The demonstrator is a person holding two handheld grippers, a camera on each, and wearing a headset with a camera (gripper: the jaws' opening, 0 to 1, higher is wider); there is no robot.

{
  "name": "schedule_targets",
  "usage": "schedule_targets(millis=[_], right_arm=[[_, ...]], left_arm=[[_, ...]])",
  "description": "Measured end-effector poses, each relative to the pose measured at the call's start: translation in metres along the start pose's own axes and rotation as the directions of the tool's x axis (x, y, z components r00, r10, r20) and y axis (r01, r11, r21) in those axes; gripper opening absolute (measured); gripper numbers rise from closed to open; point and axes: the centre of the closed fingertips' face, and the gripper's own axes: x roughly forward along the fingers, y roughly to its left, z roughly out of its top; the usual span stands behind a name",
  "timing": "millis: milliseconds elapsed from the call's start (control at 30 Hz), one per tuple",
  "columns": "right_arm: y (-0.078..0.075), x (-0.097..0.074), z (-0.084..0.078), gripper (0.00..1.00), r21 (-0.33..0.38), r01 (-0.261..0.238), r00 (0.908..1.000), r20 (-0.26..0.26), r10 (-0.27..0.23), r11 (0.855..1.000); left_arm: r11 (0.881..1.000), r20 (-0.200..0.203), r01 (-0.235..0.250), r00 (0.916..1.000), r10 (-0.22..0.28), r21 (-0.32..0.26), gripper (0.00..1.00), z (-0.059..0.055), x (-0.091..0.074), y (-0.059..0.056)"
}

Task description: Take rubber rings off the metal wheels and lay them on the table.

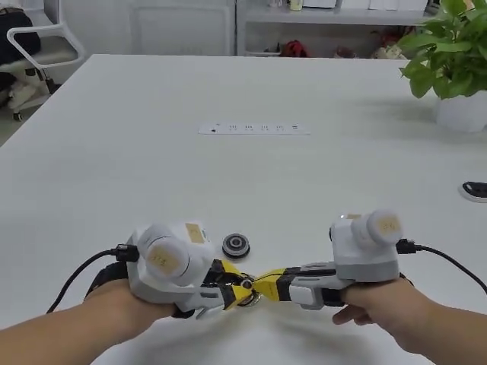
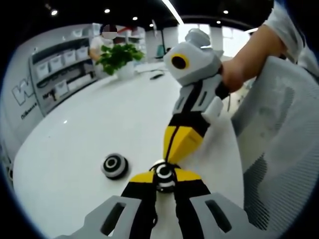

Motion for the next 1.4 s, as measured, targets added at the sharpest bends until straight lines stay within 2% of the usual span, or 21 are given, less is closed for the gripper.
schedule_targets(millis=[100, 200, 367, 467, 767, 1267, 1400], right_arm=[[-0.001, -0.001, 0.001, 0.00, 0.004, -0.002, 1.0000, 0.004, 0.002, 1.000], [-0.001, -0.002, 0.003, 0.00, 0.009, -0.001, 0.9999, 0.013, 0.001, 1.000], [-0.001, -0.003, 0.007, 0.00, 0.013, 0.000, 0.9998, 0.021, 0.000, 1.000], [-0.001, -0.005, 0.009, 0.00, 0.015, -0.001, 0.9996, 0.027, 0.000, 1.000], [0.002, -0.007, 0.015, 0.00, 0.008, -0.011, 0.9994, 0.033, 0.010, 1.000], [0.011, -0.004, 0.030, 0.00, -0.023, -0.040, 0.9988, 0.028, 0.040, 0.999], [0.012, -0.001, 0.033, 0.00, -0.029, -0.048, 0.9985, 0.024, 0.048, 0.998]], left_arm=[[1.000, -0.006, 0.012, 0.9999, -0.012, -0.001, 0.14, 0.000, -0.001, 0.000], [1.000, -0.006, 0.016, 0.9999, -0.016, 0.001, 0.19, 0.001, -0.003, 0.000], [0.998, 0.004, 0.051, 0.9987, -0.051, -0.027, 0.27, 0.006, -0.010, -0.006], [0.998, 0.002, 0.062, 0.9981, -0.062, -0.027, 0.29, 0.007, -0.014, -0.008], [0.997, 0.022, 0.062, 0.9979, -0.061, -0.053, 0.38, 0.017, -0.026, -0.003], [0.998, 0.013, 0.039, 0.9992, -0.038, -0.055, 0.46, 0.009, -0.049, 0.007], [0.998, 0.002, 0.027, 0.9996, -0.027, -0.052, 0.48, 0.003, -0.055, 0.011]])
